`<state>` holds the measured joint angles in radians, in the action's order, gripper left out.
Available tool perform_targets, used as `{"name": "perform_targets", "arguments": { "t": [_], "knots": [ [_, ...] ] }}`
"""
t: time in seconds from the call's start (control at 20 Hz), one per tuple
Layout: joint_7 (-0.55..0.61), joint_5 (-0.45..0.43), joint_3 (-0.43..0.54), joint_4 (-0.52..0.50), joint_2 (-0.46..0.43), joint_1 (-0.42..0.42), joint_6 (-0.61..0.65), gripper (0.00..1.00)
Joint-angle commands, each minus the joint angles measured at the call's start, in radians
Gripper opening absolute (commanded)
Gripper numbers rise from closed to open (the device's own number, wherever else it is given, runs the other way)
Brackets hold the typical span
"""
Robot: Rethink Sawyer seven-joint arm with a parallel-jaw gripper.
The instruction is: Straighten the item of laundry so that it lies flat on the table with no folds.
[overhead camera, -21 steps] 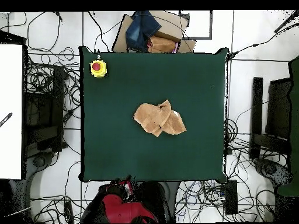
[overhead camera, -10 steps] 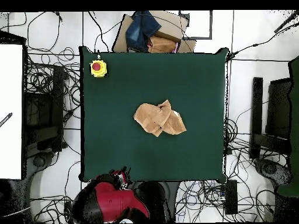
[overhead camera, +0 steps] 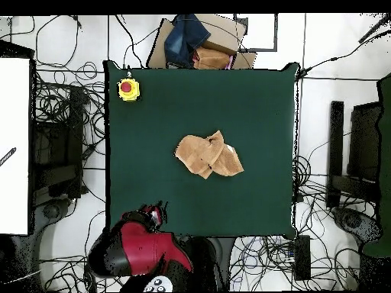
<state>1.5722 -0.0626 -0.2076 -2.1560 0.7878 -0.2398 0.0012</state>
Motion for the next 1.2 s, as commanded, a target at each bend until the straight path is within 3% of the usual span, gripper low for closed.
{"name": "perform_targets", "arguments": {
  "t": [0.05,0.85,1.0,1.2],
  "knots": [
    [0.167,0.072,-0.01,0.153,-0.049,-0.027,0.154,1.0],
    [0.134,0.04,0.02,0.258,-0.114,0.043,0.158,1.0],
    [0.1,0.001,0.038,0.293,-0.161,0.087,0.107,1.0],
    [0.033,-0.083,0.104,0.322,-0.209,0.208,0.05,1.0]
  ]
}}
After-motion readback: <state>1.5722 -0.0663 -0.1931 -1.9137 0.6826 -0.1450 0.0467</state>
